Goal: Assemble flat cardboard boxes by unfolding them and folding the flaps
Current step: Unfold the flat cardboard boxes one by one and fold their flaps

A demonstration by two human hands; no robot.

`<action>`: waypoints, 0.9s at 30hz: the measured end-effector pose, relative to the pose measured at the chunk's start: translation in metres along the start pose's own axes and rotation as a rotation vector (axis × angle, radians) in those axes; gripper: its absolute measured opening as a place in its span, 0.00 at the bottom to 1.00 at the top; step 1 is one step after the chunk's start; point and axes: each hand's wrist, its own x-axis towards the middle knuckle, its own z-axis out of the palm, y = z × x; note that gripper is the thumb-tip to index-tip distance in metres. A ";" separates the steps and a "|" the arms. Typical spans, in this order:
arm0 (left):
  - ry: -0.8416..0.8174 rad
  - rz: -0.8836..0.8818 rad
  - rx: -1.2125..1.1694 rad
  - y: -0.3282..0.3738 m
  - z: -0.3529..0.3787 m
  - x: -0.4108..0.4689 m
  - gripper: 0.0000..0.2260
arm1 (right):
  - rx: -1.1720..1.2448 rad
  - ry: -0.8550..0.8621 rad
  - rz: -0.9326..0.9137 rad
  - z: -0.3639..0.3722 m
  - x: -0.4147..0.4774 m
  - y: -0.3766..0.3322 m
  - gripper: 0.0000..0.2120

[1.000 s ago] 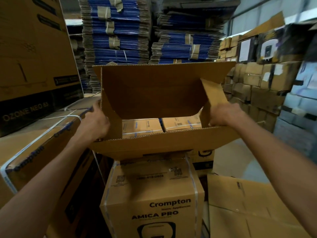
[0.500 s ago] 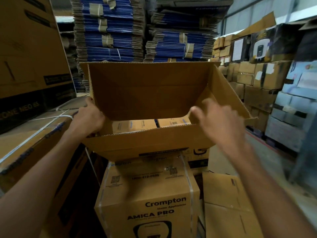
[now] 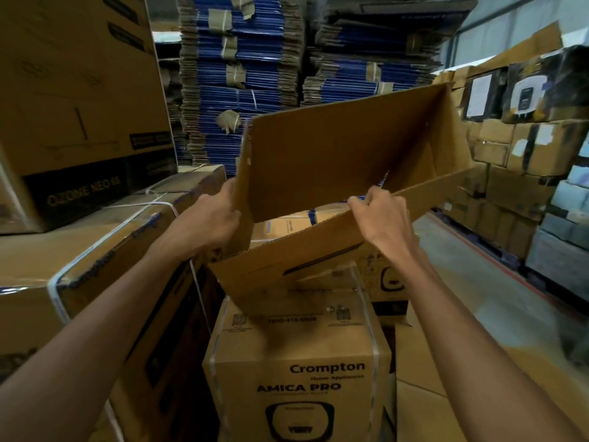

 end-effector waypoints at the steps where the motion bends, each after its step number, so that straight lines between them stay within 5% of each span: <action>1: -0.035 0.013 -0.007 0.007 -0.002 0.000 0.26 | 0.012 0.012 0.003 -0.004 0.008 -0.005 0.11; 6: -0.267 0.029 -0.225 0.045 -0.004 0.000 0.18 | 0.042 0.078 -0.009 -0.014 0.052 -0.025 0.09; 13: -0.341 0.074 -0.181 0.073 0.023 0.006 0.07 | 0.285 -0.080 0.180 0.011 0.045 -0.025 0.28; 16: -0.436 0.055 -0.306 0.072 0.023 -0.002 0.15 | 0.316 -0.114 0.224 0.017 0.040 -0.018 0.34; 19: -0.523 0.078 -0.488 0.055 0.031 -0.015 0.29 | 0.297 -0.068 0.216 0.020 0.042 -0.010 0.25; 23: -0.707 0.240 -0.656 0.013 0.062 -0.039 0.35 | 0.321 -0.020 0.229 0.017 0.045 -0.002 0.17; 25: -0.580 0.271 -0.426 -0.002 0.093 -0.045 0.33 | 0.347 -0.028 0.220 0.018 0.047 -0.002 0.21; 27: -0.316 0.246 -0.208 -0.008 0.121 -0.046 0.21 | 0.386 -0.060 0.183 0.022 0.047 -0.006 0.29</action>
